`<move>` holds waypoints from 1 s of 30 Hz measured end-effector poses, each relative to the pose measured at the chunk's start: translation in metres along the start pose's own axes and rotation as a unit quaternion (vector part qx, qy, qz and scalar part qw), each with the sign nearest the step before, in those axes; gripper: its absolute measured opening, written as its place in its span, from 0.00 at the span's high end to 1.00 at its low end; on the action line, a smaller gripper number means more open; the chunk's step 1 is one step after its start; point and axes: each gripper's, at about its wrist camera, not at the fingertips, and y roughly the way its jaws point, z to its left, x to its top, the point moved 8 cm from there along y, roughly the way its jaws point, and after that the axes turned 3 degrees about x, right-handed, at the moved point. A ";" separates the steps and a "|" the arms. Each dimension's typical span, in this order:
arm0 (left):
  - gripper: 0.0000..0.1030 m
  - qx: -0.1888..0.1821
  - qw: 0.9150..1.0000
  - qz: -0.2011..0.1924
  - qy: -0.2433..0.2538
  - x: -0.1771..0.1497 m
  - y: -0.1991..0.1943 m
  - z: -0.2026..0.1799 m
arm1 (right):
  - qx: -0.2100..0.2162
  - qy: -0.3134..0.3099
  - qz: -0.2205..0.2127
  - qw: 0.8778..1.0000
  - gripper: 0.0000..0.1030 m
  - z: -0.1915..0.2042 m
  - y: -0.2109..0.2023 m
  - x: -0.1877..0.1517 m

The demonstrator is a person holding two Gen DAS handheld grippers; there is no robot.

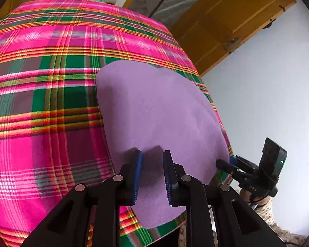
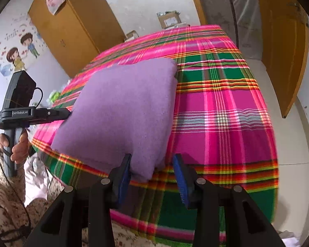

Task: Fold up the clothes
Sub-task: 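Grasp the folded lilac garment edge with the left gripper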

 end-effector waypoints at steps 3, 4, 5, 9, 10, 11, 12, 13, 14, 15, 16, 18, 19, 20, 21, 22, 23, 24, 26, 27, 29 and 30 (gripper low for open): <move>0.79 0.000 1.000 0.003 -0.002 -0.002 0.000 0.003 | 0.020 -0.009 -0.023 0.999 0.60 0.003 -0.014 0.023; 0.79 0.000 1.000 0.004 -0.002 -0.003 0.001 0.004 | 0.025 -0.009 -0.030 0.999 0.60 0.003 -0.016 0.033; 0.79 0.001 1.000 0.005 -0.002 -0.003 0.001 0.004 | 0.030 -0.007 -0.037 0.999 0.60 0.002 -0.018 0.042; 0.79 -0.002 1.000 0.003 -0.001 -0.004 -0.001 0.005 | 0.052 0.036 -0.028 0.998 0.60 -0.015 0.006 0.072; 0.79 -0.003 1.000 0.004 -0.002 -0.005 0.000 0.006 | 0.061 0.050 -0.022 0.997 0.60 -0.020 0.014 0.077; 0.79 -0.005 1.000 0.005 -0.002 -0.005 0.000 0.007 | 0.065 0.060 -0.017 0.996 0.60 -0.024 0.022 0.081; 0.79 -0.006 1.000 0.005 -0.003 -0.005 0.000 0.008 | 0.074 0.074 -0.013 0.994 0.60 -0.028 0.029 0.083; 0.79 -0.007 1.000 0.006 -0.003 -0.005 0.000 0.008 | 0.083 0.088 -0.009 0.993 0.62 -0.032 0.036 0.085; 0.79 -0.007 1.000 0.007 -0.004 -0.005 0.000 0.009 | 0.093 0.101 -0.005 0.991 0.71 -0.036 0.043 0.087; 0.79 -0.008 1.000 0.007 -0.004 -0.005 0.001 0.009 | 0.109 0.111 -0.001 0.988 0.84 -0.036 0.047 0.088; 0.79 -0.009 1.000 0.008 -0.003 -0.005 0.001 0.009 | 0.125 0.115 0.000 0.985 0.89 -0.035 0.049 0.089; 0.79 -0.010 1.000 0.009 -0.003 -0.005 0.001 0.010 | 0.124 0.103 -0.008 0.987 0.91 -0.033 0.047 0.091; 0.79 -0.011 1.000 0.009 -0.003 -0.005 0.001 0.010 | 0.123 0.103 -0.015 0.987 0.91 -0.033 0.045 0.092; 0.79 -0.012 1.000 0.010 -0.003 -0.005 0.001 0.010 | 0.123 0.102 -0.021 0.987 0.91 -0.034 0.043 0.093; 0.79 -0.014 1.000 0.010 -0.003 -0.005 0.001 0.010 | 0.122 0.101 -0.027 0.987 0.91 -0.034 0.041 0.094; 0.79 -0.015 1.000 0.010 -0.002 -0.005 0.002 0.010 | 0.118 0.107 -0.023 0.987 0.91 -0.037 0.045 0.091; 0.79 -0.017 1.000 0.011 -0.002 -0.005 0.002 0.011 | 0.114 0.112 -0.020 0.987 0.91 -0.039 0.048 0.089; 0.79 -0.018 1.000 0.011 -0.003 -0.005 0.002 0.011 | 0.109 0.117 -0.017 0.987 0.90 -0.041 0.051 0.086; 0.79 -0.018 1.000 0.011 -0.002 -0.005 0.003 0.012 | 0.095 0.106 -0.019 0.990 0.88 -0.039 0.053 0.082; 0.79 -0.018 1.000 0.011 -0.001 -0.006 0.002 0.012 | 0.089 0.102 -0.020 0.991 0.87 -0.039 0.052 0.082; 0.79 -0.016 1.000 0.011 -0.002 -0.006 0.001 0.013 | 0.078 0.094 -0.021 0.992 0.80 -0.037 0.049 0.083; 0.78 -0.016 1.000 0.011 -0.002 -0.006 0.000 0.014 | 0.073 0.089 -0.019 0.993 0.76 -0.036 0.048 0.084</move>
